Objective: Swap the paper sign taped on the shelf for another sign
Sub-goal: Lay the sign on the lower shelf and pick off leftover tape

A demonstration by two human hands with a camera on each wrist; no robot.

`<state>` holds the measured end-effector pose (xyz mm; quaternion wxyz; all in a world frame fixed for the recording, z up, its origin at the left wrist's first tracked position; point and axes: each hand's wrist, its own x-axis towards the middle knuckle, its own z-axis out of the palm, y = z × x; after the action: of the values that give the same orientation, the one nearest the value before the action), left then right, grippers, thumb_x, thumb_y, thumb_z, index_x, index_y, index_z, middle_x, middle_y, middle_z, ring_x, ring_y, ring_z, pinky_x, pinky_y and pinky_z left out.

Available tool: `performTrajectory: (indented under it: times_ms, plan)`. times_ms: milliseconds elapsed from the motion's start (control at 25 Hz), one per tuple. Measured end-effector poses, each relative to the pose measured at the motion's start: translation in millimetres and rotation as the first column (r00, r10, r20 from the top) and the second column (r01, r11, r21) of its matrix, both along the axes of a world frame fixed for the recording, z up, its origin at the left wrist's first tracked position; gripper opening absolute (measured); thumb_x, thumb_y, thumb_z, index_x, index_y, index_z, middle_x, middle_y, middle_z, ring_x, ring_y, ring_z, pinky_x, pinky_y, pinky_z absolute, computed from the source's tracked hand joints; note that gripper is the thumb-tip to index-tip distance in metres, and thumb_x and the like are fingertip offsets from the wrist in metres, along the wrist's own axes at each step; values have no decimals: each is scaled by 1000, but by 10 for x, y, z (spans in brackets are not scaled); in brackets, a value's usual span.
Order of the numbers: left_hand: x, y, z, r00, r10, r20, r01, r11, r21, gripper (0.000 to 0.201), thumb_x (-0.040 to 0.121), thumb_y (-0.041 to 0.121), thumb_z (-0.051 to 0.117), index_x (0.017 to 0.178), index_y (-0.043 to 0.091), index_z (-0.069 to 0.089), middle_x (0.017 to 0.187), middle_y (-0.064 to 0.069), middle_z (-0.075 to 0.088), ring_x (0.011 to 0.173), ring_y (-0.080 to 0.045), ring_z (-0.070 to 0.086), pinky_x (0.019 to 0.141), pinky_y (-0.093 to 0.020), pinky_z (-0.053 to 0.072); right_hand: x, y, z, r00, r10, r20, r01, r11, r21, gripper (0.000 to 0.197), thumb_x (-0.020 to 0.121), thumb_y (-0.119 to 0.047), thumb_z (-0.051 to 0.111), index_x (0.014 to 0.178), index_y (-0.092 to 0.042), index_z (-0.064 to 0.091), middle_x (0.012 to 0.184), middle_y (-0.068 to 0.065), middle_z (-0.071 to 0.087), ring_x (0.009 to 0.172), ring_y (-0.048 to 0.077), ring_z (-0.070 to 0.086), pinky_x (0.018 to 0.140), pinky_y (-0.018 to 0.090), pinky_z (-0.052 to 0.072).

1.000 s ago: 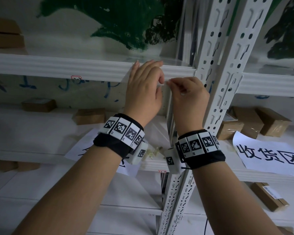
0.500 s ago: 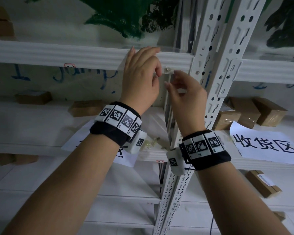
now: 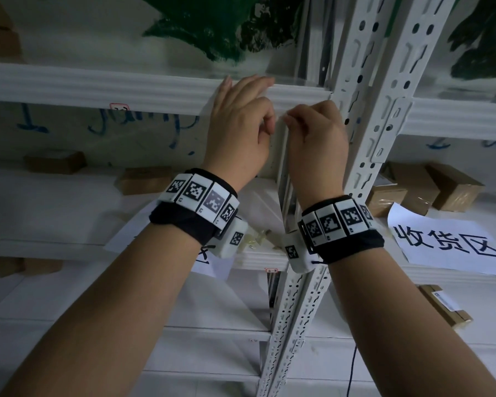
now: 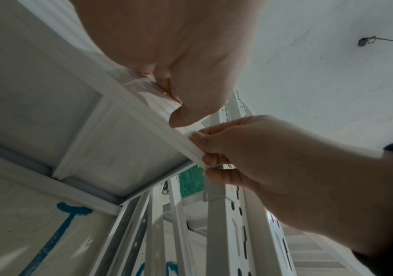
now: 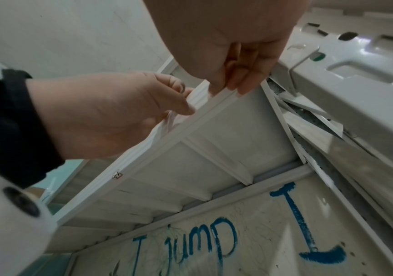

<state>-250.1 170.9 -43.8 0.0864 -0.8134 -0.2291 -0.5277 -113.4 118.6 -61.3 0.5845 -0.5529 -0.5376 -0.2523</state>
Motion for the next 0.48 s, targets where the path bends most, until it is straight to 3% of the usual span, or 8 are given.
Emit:
performTrajectory:
  times_ms: [120,200,320,480]
  plan:
    - [1,-11,-13,1000,-4,-3,4,1000,-3,23,82,0,61,75,21,56,150,-5,59,147,-26,47,130,-54,17,34,-51,-28,991,-72,109,86,989,-122,13,98,-17,65,98,-12,76,108,6,63,84,21,62,59,33,50]
    - [2,-13,-13,1000,2,3,-2,1000,3,22,83,2,61,75,22,56,149,-5,59,147,-26,46,131,-53,15,22,-78,-106,993,4,120,14,988,-152,11,97,-15,67,96,-9,76,106,7,66,83,18,61,65,33,50]
    - [40,-64,-15,999,25,22,-24,1000,-18,27,82,3,60,77,28,52,149,-3,59,147,-25,46,131,-55,16,-46,-136,-417,992,97,80,-82,982,-168,10,93,-9,70,96,-8,79,94,6,75,81,18,69,74,31,57]
    - [1,-91,15,999,36,-35,-37,998,-40,25,83,5,61,77,28,54,154,-3,55,151,-26,41,132,-54,13,-105,-152,-1002,992,110,-55,-122,948,-293,19,94,-7,72,110,-9,82,91,6,82,79,21,77,80,37,66]
